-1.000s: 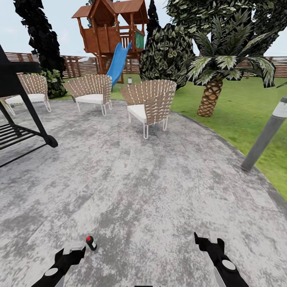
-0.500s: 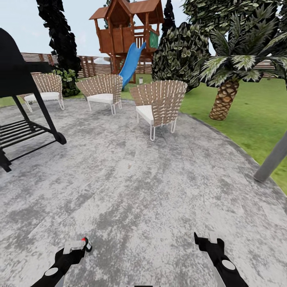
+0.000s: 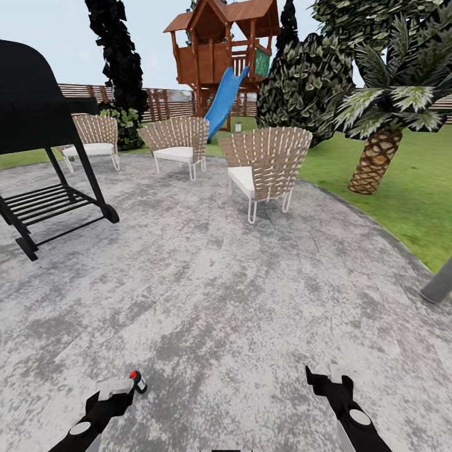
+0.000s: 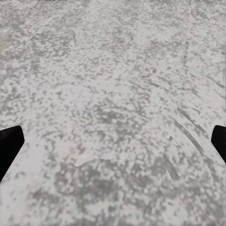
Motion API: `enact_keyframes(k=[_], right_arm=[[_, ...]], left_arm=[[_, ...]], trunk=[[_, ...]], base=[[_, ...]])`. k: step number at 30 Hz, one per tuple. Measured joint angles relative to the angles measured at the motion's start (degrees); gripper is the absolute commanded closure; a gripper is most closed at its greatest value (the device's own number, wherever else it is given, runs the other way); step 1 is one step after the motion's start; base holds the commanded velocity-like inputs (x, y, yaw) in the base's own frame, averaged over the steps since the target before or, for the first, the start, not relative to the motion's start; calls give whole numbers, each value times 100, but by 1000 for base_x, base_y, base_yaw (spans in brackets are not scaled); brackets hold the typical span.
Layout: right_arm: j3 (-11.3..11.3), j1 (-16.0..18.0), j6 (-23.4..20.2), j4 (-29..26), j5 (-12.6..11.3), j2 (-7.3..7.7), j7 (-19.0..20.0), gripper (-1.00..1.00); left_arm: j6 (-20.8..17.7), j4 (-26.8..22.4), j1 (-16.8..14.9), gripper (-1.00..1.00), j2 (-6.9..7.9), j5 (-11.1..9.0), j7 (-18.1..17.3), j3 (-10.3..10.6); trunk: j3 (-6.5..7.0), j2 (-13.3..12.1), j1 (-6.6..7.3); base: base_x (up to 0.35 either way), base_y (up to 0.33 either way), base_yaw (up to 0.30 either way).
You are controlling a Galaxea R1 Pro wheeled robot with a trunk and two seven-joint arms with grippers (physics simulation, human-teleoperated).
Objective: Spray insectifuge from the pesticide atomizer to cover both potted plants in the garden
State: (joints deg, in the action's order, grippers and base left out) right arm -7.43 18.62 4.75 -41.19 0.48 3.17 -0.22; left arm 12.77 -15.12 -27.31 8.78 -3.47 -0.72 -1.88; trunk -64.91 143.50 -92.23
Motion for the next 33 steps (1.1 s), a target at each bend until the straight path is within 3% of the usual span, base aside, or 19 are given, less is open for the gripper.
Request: enact_keyframes(k=[5, 10, 14, 19, 33], right_arm=[[-2, -1, 0, 0, 0, 0, 4, -100], [-23, 3, -8, -37, -5, 6, 2, -100], [-23, 14, -24, -251, -7, 8, -1, -100], [-20, 25, -62, -1132, -2, 1, 6, -100], [10, 17, -28, -1116, 16, 2, 14, -100]], left_arm=[[186, 21, 1, -100, 1, -7, 0, 2], [813, 73, -2, -100, -6, 18, 0, 31], [891, 64, -24, -100, -7, 31, 0, 45], [920, 5, -91, -100, 9, 21, 0, 38], [1025, 22, -63, -100, -17, 20, 0, 61]], trunk=[[-71, 4, -8], [-214, 10, -21], [-336, 16, -31], [-491, 23, -44], [-879, 41, -80]], base=[[1, -1, 3], [0, 0, 24], [0, 0, 75], [0, 0, 88], [0, 0, 21]])
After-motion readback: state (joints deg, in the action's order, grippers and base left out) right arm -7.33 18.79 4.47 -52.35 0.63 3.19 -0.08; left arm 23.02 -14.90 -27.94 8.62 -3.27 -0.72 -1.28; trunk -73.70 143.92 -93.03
